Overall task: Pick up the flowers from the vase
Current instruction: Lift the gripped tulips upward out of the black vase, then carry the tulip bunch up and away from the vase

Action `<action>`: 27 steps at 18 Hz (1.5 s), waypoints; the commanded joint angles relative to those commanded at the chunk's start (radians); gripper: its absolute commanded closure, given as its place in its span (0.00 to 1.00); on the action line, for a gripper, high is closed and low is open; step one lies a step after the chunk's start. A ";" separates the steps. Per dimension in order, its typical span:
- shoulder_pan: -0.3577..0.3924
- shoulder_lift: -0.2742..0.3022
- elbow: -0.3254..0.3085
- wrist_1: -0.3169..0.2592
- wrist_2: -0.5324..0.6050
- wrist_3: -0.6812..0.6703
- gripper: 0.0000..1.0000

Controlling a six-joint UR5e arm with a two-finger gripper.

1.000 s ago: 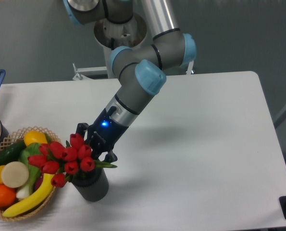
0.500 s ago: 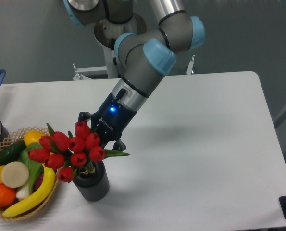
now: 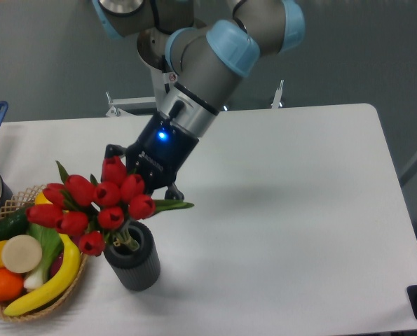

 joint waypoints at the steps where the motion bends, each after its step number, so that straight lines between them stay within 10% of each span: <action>1: -0.003 0.011 0.002 0.000 0.000 -0.008 0.62; 12: 0.020 0.029 0.115 -0.002 0.003 -0.141 0.62; 27: 0.403 0.019 0.045 -0.008 0.000 0.161 0.62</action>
